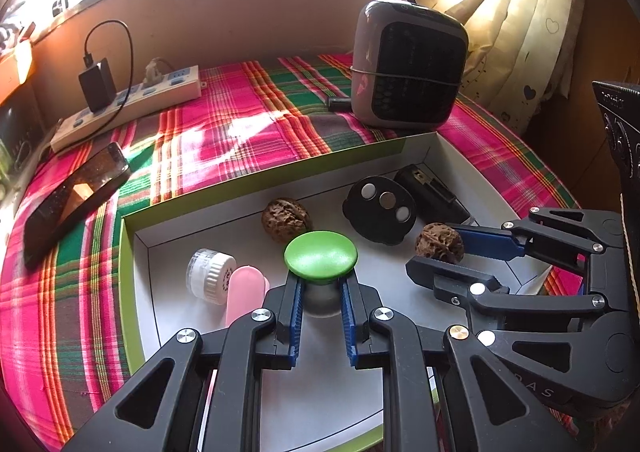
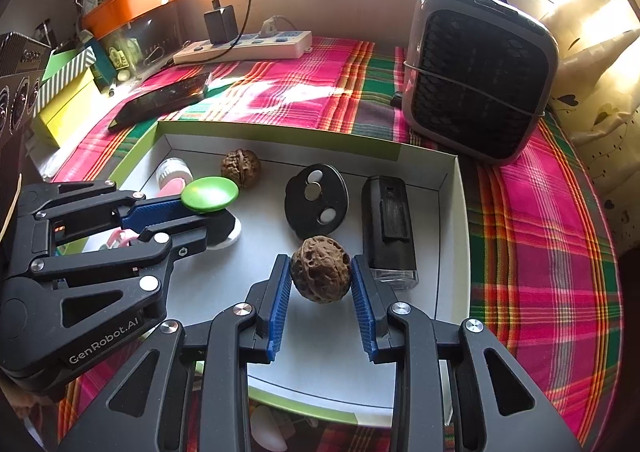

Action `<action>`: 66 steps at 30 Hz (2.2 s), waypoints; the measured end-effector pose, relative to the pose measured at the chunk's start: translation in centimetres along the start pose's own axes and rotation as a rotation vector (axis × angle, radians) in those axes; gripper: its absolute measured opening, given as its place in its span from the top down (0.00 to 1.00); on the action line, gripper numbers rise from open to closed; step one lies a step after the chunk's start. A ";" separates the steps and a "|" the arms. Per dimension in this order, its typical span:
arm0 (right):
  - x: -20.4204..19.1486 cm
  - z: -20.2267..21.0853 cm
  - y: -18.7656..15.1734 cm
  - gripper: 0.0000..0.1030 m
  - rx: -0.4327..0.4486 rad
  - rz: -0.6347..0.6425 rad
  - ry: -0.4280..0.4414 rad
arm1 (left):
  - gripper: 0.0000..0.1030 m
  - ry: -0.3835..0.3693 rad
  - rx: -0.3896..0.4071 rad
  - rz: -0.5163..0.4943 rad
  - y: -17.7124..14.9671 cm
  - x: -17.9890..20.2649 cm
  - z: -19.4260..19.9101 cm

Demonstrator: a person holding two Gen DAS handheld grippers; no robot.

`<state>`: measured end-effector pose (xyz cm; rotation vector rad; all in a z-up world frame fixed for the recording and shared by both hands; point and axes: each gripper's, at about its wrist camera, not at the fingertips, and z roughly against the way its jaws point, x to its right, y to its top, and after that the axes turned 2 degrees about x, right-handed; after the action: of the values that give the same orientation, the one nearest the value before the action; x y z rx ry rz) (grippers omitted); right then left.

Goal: Organize objects
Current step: 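Carry the green-lidded container into the box with left gripper while right gripper carries the walnut in, then open left gripper releasing the container while right gripper releases the walnut in the box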

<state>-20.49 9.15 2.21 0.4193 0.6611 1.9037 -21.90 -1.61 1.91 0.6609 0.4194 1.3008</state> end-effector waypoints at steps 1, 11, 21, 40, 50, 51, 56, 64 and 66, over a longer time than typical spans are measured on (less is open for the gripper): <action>-0.1 0.0 0.0 0.69 0.003 0.007 -0.009 | 0.85 0.001 0.002 0.001 0.0 0.0 0.0; -0.2 -0.3 -0.2 0.69 0.022 0.053 -0.076 | 0.85 0.022 0.018 -0.016 0.0 0.3 -0.2; -0.1 -0.2 -0.3 0.69 0.029 0.054 -0.082 | 0.84 0.025 0.020 -0.013 0.0 0.3 -0.2; 0.1 -0.2 -0.5 0.69 0.032 0.031 -0.074 | 0.73 0.025 -0.001 0.007 -0.1 -0.1 -0.3; 0.2 -0.1 -0.6 0.65 0.031 0.022 -0.068 | 0.71 0.033 -0.010 0.008 -0.3 -0.1 -0.4; 0.2 -0.1 -0.6 0.65 0.031 0.020 -0.067 | 0.71 0.032 -0.010 0.009 -0.3 -0.1 -0.4; 0.2 -0.1 -0.6 0.62 0.030 0.019 -0.060 | 0.71 0.036 -0.010 0.009 -0.2 0.0 -0.4; 0.1 -0.1 -0.6 0.60 0.030 0.019 -0.058 | 0.69 0.037 -0.009 0.011 -0.2 0.0 -0.4; 0.1 -0.1 -0.5 0.59 0.030 0.018 -0.058 | 0.68 0.038 -0.007 0.010 -0.2 0.0 -0.3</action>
<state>-20.20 9.41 1.79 0.4991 0.6500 1.8937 -21.92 -1.55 1.53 0.6340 0.4432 1.3255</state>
